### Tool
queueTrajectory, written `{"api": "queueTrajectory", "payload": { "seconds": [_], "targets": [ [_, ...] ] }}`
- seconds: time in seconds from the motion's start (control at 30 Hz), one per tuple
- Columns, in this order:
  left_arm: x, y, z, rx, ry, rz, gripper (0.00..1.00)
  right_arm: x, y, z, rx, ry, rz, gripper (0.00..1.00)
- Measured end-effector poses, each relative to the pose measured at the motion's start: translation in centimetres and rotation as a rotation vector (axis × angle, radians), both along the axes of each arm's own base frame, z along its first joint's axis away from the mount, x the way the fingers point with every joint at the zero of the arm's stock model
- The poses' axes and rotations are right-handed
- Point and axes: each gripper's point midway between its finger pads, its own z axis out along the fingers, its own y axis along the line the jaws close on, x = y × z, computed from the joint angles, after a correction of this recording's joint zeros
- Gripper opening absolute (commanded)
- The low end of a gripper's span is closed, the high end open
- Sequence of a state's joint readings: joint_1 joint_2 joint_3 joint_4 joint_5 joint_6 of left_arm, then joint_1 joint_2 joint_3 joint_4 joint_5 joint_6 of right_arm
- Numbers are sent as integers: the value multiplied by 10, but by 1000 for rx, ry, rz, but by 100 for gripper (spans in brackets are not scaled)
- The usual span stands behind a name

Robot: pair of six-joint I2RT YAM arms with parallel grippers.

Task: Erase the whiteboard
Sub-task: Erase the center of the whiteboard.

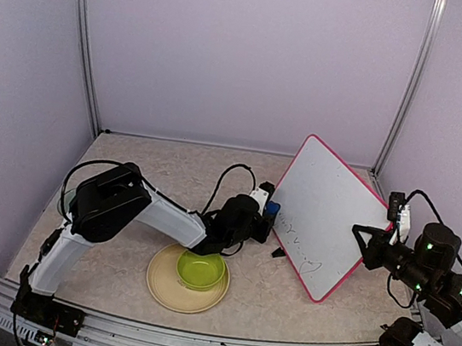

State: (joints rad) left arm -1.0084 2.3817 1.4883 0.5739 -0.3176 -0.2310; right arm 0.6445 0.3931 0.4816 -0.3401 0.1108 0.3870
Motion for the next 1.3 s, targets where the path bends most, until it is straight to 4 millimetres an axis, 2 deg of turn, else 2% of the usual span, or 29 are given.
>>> {"api": "queueTrajectory", "payload": {
  "seconds": [0.37, 0.63, 0.83, 1.03, 1.3],
  "targets": [
    [-7, 1, -1, -10, -14, 17, 0, -1, -1, 0, 1, -1, 0, 0],
    [17, 24, -1, 38, -2, 168, 0, -3, 2, 0, 7, 6, 17, 0],
    [28, 33, -4, 50, 7, 182, 0, -5, 5, -5, 7, 31, 38, 0],
    [18, 19, 0, 30, -8, 114, 0, -4, 4, -6, 10, 36, 24, 0],
    [-16, 4, -8, 14, 0, 6, 0, -2, 3, -7, 6, 37, 13, 0]
  ]
}}
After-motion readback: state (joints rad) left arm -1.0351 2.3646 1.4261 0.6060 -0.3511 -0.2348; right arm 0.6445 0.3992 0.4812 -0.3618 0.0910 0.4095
